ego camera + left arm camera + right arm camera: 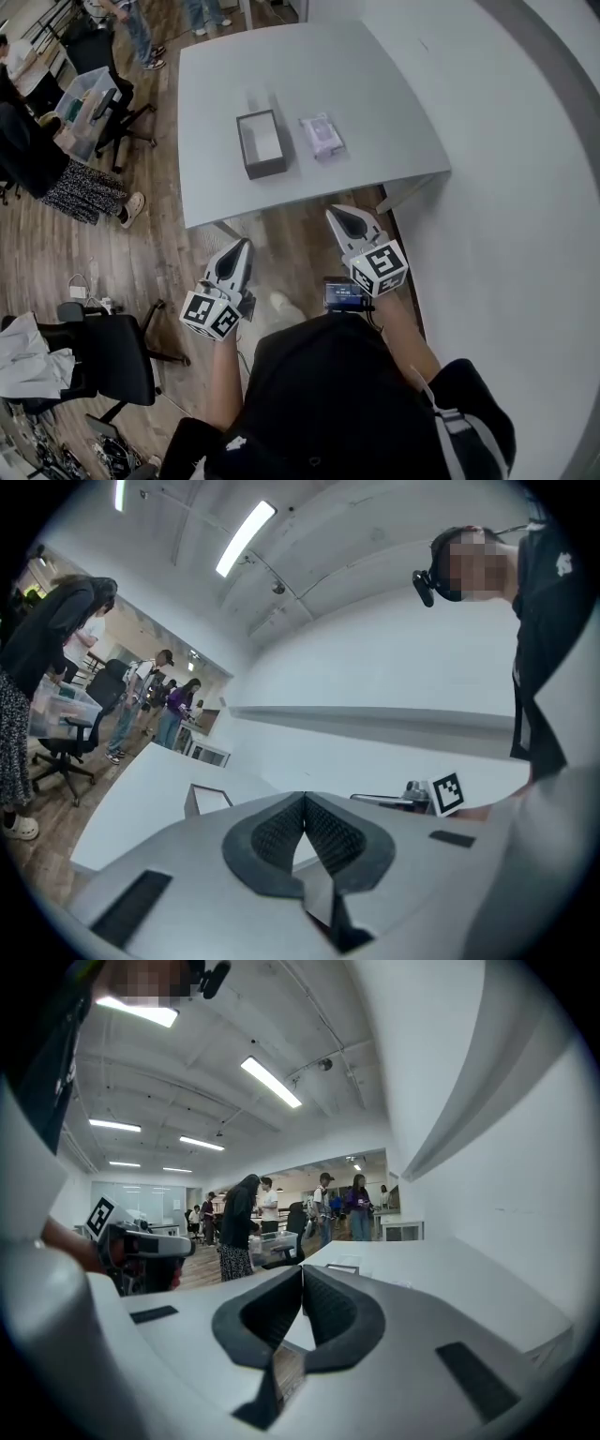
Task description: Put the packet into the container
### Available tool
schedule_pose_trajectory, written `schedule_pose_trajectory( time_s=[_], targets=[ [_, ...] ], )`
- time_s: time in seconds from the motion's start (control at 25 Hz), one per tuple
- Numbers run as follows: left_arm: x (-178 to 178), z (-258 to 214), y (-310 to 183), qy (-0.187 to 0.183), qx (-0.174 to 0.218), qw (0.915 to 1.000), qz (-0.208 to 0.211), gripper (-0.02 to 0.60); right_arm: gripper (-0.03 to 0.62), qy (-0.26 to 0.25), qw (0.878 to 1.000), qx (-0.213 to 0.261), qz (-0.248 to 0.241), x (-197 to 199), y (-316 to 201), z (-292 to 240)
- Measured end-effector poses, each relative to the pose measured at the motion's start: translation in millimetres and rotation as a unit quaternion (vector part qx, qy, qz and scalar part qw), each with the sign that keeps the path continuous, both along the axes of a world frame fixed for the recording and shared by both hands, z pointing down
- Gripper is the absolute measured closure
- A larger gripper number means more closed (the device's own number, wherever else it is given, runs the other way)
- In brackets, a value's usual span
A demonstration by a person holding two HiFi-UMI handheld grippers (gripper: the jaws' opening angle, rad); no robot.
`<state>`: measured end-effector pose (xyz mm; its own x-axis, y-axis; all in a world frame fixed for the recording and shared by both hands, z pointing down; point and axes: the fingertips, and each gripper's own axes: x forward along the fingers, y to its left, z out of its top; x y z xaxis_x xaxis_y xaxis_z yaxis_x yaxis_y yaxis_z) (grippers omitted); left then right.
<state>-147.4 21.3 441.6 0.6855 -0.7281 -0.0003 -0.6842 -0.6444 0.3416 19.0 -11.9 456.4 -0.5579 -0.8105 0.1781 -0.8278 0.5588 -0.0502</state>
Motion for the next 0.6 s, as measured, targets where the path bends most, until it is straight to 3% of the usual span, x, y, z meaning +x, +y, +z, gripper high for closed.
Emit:
schedule_pose_trajectory(
  time_s=[0.36,0.6],
  targets=[
    [-17.8,8.9,-47.5,0.012,-0.019,0.9995,0.025,0.574,0.571,0.016,0.999,-0.012,0.03,-13.7,-40.2,3.3],
    [-0.6,18.7,-81.6,0.009,-0.026,0.9987,0.042,0.574,0.571,0.01,0.999,-0.016,0.045,3.7,-78.8,10.4]
  ],
)
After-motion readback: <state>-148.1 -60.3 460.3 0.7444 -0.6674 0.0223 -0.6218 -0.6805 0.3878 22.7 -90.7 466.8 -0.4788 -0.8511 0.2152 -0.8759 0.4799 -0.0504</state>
